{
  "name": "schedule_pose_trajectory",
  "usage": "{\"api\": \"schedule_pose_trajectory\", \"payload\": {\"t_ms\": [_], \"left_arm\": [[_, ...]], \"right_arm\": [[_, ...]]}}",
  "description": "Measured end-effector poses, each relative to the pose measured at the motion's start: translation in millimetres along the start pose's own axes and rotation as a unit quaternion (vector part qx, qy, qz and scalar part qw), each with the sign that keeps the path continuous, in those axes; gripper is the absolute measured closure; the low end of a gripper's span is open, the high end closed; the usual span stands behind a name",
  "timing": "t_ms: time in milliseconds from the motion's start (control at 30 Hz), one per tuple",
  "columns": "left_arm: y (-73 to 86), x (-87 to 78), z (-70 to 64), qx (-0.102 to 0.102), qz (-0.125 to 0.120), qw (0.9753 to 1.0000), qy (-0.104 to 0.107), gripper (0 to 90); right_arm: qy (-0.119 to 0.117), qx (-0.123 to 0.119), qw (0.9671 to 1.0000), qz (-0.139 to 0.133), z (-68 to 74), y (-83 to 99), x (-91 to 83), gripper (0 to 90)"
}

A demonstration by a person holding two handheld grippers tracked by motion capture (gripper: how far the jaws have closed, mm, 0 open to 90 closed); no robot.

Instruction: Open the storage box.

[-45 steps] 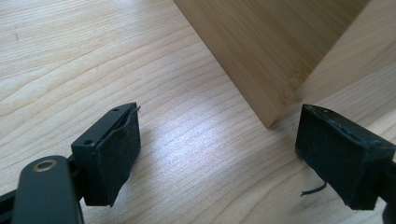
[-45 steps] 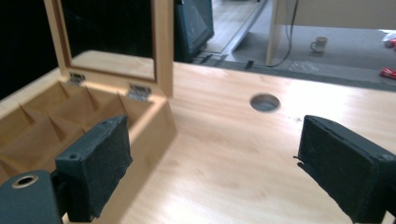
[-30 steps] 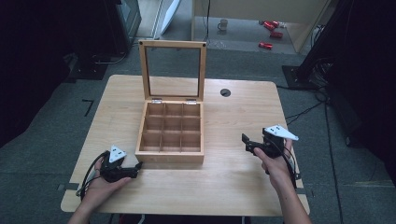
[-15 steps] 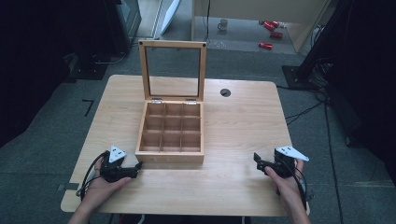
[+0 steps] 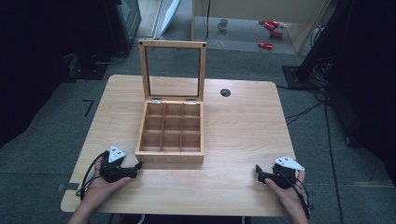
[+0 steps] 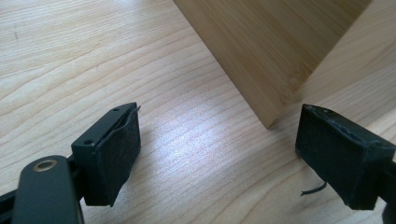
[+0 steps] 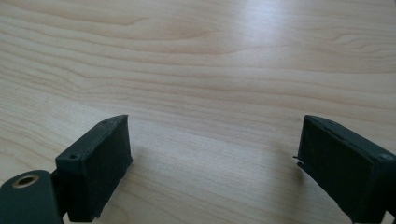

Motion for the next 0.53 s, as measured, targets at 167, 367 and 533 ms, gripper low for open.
{"api": "schedule_pose_trajectory", "payload": {"t_ms": [167,367,533], "left_arm": [[0.4,-0.3,-0.1,-0.001,0.0,1.0,-0.001,14.6],[0.7,-0.4,-0.2,0.0,0.0,1.0,-0.004,14.7],[0.7,-0.3,-0.5,0.0,0.001,1.0,-0.005,14.8]], "right_arm": [[0.0,0.009,0.9999,0.012,0.8,1.0,2.8,8.1],[-0.001,0.01,0.9999,0.012,0.9,1.1,2.8,8.0],[-0.001,0.01,0.9999,0.012,0.7,1.1,2.8,8.0]]}}
Point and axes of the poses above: each handheld gripper's, and its own axes: x roughly forward along the jaws, y roughly out of its underside, z roughly to its left, the point moved 10 cm from there along x, roughly forward along the jaws, and after that the axes turned 8 degrees about z, right-handed, at the moved point
